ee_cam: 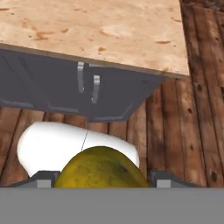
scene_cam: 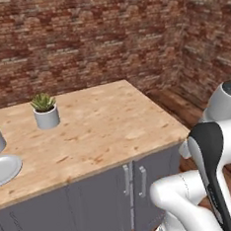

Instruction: Pick the orange and apple from the fridge and place them on the plate next to the blender to make a fruit smoothie.

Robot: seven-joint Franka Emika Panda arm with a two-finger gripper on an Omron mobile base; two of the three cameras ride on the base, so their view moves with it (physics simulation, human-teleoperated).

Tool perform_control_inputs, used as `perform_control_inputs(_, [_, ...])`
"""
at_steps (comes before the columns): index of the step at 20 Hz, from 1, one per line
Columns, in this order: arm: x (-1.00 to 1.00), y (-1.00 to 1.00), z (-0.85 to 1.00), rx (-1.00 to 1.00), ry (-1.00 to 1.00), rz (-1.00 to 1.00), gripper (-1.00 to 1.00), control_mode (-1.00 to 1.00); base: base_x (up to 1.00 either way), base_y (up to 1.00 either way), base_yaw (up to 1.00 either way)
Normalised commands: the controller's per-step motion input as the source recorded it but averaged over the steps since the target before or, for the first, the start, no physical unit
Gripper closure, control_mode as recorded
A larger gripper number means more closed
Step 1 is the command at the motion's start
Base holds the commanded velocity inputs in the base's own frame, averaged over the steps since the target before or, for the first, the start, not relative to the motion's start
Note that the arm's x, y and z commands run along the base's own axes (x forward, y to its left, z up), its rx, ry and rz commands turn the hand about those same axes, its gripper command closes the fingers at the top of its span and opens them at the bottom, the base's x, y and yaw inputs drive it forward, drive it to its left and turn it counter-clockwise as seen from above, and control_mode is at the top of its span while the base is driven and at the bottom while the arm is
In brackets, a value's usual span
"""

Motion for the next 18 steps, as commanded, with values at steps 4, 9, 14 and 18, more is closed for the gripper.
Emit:
perform_control_inputs(4, [0.00,0.00,0.00,0.00,0.00,0.00,1.00,1.00,0.07,0.99,0.04])
perform_control_inputs(9, [0.00,0.00,0.00,0.00,0.00,0.00,1.00,1.00,0.05,1.00,0.00])
perform_control_inputs(14, [0.00,0.00,0.00,0.00,0.00,0.00,1.00,1.00,0.59,0.85,0.00])
perform_control_inputs(18, [0.00,0.00,0.00,0.00,0.00,0.00,1.00,1.00,0.61,0.43,0.00])
